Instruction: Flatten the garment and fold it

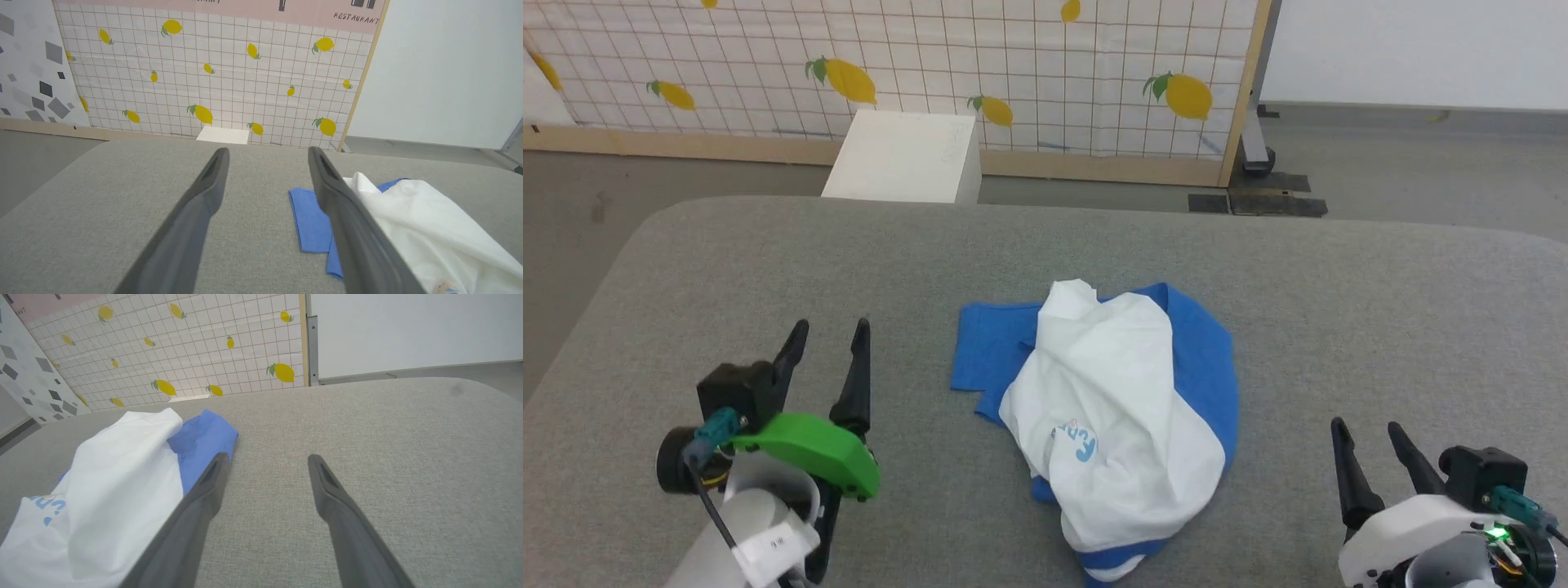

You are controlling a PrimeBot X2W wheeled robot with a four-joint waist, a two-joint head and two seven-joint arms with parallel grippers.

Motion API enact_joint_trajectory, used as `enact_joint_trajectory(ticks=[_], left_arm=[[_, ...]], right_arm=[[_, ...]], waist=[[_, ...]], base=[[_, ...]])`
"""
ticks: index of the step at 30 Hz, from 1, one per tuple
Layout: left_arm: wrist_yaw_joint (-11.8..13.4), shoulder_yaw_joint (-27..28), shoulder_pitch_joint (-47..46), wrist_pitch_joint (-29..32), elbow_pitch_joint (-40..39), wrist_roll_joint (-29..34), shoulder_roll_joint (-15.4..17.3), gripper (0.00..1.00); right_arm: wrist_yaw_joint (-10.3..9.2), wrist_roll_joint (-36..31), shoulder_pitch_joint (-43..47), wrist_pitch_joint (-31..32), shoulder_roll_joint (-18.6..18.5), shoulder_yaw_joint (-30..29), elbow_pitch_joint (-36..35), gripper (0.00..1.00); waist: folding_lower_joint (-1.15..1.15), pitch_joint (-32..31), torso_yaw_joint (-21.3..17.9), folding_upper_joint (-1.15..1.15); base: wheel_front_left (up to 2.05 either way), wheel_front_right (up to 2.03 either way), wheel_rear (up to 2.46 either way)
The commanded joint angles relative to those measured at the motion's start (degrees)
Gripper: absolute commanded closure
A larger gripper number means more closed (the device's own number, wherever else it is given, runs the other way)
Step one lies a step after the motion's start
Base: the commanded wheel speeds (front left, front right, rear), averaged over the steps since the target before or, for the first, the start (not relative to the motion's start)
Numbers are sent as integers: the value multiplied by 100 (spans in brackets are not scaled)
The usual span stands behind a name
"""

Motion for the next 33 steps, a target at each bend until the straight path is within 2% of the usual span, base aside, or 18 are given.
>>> enact_joint_trajectory(ticks=[1,4,8,10,16,22,27,28,29,30,33], left_arm=[[78,47,165,-48,-161,137,-19,0],[200,307,457,-54,-580,393,-143,0],[224,637,726,-56,-944,620,-329,0],[189,718,785,-56,-1051,726,-429,0],[-2,936,725,-57,-1139,891,-754,0],[-240,1117,636,-57,-1063,1056,-1077,0],[-398,1276,669,-57,-950,1197,-1265,0],[-432,1316,682,-57,-927,1226,-1294,0],[-459,1347,693,-57,-908,1246,-1316,0],[-500,1382,703,-57,-887,1268,-1341,0],[-603,1447,733,-57,-781,1314,-1386,0]], right_arm=[[-8,-7,-101,149,-1,21,-31,0],[-8,-125,-425,789,-1,119,1,0],[-8,-358,-1133,1910,-1,327,167,0],[-8,-549,-1515,2567,-1,431,347,0],[-8,-1141,-2361,3858,-1,458,1096,0],[-8,-1308,-2615,4084,-1,431,1583,0],[-8,-1276,-2611,4024,-1,512,1857,0],[-8,-1240,-2613,4019,-1,533,1909,51],[-8,-1202,-2621,3968,-1,557,1925,71],[-8,-1168,-2636,3869,-1,578,1924,100],[-8,-1044,-2676,3530,-1,535,1836,100]], waist=[[0,92,58,0],[0,246,106,0],[0,533,177,0],[0,664,257,0],[0,1032,587,0],[0,1307,847,0],[0,1335,872,0],[0,1318,857,0],[0,1298,840,0],[0,1269,815,0],[0,1150,732,0]], base=[[0,0,0],[0,0,0],[0,0,0],[0,0,0],[0,0,0],[0,0,0],[0,0,0],[0,0,0],[0,0,0],[0,0,0],[0,0,0]])
